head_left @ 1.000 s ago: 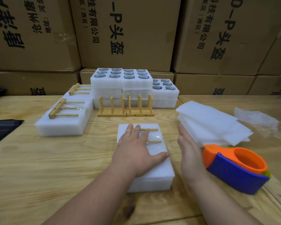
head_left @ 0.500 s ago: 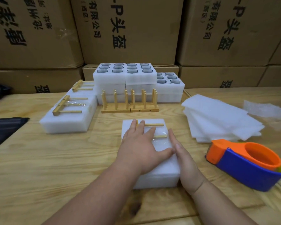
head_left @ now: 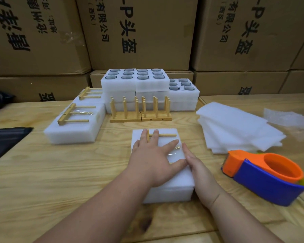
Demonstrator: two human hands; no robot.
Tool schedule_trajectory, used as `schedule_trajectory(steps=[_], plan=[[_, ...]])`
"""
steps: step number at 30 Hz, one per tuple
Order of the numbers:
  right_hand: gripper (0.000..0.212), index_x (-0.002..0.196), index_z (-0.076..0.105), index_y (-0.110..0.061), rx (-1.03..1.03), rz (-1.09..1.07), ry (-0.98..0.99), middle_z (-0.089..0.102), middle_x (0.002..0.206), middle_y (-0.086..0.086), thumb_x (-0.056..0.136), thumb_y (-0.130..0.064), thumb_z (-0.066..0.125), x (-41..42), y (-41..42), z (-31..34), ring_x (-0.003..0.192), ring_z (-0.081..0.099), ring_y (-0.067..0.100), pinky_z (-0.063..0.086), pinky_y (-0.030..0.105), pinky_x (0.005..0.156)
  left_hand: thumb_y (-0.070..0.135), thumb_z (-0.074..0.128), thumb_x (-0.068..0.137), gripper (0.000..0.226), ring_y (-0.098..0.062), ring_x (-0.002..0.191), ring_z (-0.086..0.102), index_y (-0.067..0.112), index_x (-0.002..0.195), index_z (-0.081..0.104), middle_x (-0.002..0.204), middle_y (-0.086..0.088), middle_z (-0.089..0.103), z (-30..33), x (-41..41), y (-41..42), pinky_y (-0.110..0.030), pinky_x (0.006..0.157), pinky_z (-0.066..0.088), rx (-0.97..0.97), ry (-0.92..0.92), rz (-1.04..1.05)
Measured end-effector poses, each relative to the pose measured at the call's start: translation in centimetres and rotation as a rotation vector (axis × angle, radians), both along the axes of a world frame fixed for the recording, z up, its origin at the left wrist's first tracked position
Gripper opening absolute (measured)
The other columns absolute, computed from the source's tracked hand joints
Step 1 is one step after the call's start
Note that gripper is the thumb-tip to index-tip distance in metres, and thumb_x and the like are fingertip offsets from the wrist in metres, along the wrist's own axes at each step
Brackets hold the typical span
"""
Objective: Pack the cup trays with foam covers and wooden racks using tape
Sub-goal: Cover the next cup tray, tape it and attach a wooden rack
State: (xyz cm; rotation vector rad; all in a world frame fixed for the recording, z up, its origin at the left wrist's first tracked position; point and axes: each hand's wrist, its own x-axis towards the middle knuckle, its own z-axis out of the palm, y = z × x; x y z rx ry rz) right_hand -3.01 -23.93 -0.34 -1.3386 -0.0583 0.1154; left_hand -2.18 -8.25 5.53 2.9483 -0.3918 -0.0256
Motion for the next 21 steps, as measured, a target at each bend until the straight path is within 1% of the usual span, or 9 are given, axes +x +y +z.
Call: schedule_trajectory(steps=[2,6,9,10,11,13,16,19,21], plan=[[0.047,0.154,0.037,-0.019,-0.032,-0.006,-0.025,0.046,0.154,-0.005,0.108,-0.015,0.028,0.2,-0.2,-0.1,0.132,0.051,0.004,0.04,0.025,0.111,0.095,0.014,0.074,0.082,-0.031,0.152,-0.023,0.063,0.149,0.008,0.169,0.002,-0.009,0.4,0.1,-0.1,-0.06,0.12,-0.006,0.055,0.029,0.005],[0.043,0.139,0.061,-0.019,0.031,0.027,-0.017,0.066,0.136,0.006,0.109,-0.025,0.031,0.2,0.0,0.0,0.129,0.06,0.022,0.043,0.045,0.112,0.092,0.005,0.076,0.085,-0.033,0.15,-0.028,0.056,0.154,0.007,0.169,0.002,-0.012,1.0,0.2,-0.5,-0.061,0.116,-0.018,0.195,0.005,-0.015],[0.045,0.112,0.079,-0.029,0.108,-0.053,0.006,0.074,0.12,0.002,0.107,-0.039,0.035,-0.3,0.2,0.3,0.11,0.071,0.012,0.057,0.028,0.088,0.092,0.008,0.078,0.084,-0.034,0.151,-0.027,0.055,0.154,0.006,0.169,0.003,-0.013,1.6,0.1,-0.6,-0.065,0.115,-0.018,0.214,0.058,-0.008],[0.046,0.11,0.079,-0.026,0.132,-0.15,0.009,0.073,0.123,0.001,0.108,-0.037,0.034,-0.3,0.1,0.3,0.108,0.07,0.007,0.054,0.021,0.087,0.092,0.009,0.078,0.084,-0.036,0.15,-0.027,0.055,0.154,0.004,0.168,0.003,-0.015,1.9,0.2,-0.6,-0.067,0.114,-0.017,0.22,0.086,0.002],[0.045,0.12,0.073,-0.021,0.165,-0.249,0.019,0.067,0.133,0.003,0.109,-0.034,0.032,-0.1,-0.2,0.3,0.114,0.065,0.006,0.05,0.021,0.094,0.092,0.011,0.078,0.084,-0.037,0.15,-0.028,0.056,0.154,0.002,0.168,0.003,-0.018,2.1,0.2,-0.5,-0.069,0.113,-0.018,0.224,0.108,0.015],[0.048,0.143,0.051,-0.008,0.254,-0.346,0.039,0.052,0.15,0.011,0.11,-0.035,0.028,0.3,-1.1,0.5,0.135,0.051,0.016,0.039,0.029,0.109,0.091,0.018,0.08,0.083,-0.04,0.148,-0.03,0.057,0.152,-0.008,0.166,0.0,-0.023,2.6,0.1,-0.7,-0.071,0.111,-0.019,0.2,0.103,0.038],[0.053,0.15,0.041,-0.006,0.335,-0.351,0.068,0.047,0.152,0.015,0.11,-0.039,0.028,0.4,-1.4,0.8,0.143,0.042,0.026,0.033,0.039,0.118,0.085,0.029,0.082,0.085,-0.04,0.147,-0.032,0.06,0.147,-0.02,0.166,-0.001,-0.024,2.4,-1.0,-2.2,-0.074,0.107,-0.019,0.105,-0.005,0.02],[0.049,0.146,0.044,-0.008,0.365,-0.361,0.075,0.05,0.149,0.017,0.11,-0.038,0.03,0.2,-1.3,0.8,0.14,0.046,0.028,0.034,0.039,0.117,0.09,0.03,0.073,0.093,-0.043,0.146,-0.033,0.057,0.151,-0.009,0.167,-0.001,-0.02,1.6,-2.5,-4.0,-0.079,0.099,-0.02,0.086,0.029,0.036],[0.046,0.144,0.046,-0.01,0.349,-0.357,0.066,0.053,0.146,0.016,0.11,-0.037,0.032,0.2,-1.3,0.7,0.138,0.049,0.028,0.036,0.038,0.115,0.085,0.03,0.076,0.089,-0.044,0.147,-0.029,0.052,0.154,0.003,0.169,-0.003,-0.012,1.3,-3.1,-4.5,-0.081,0.097,-0.017,0.149,0.065,0.061]])
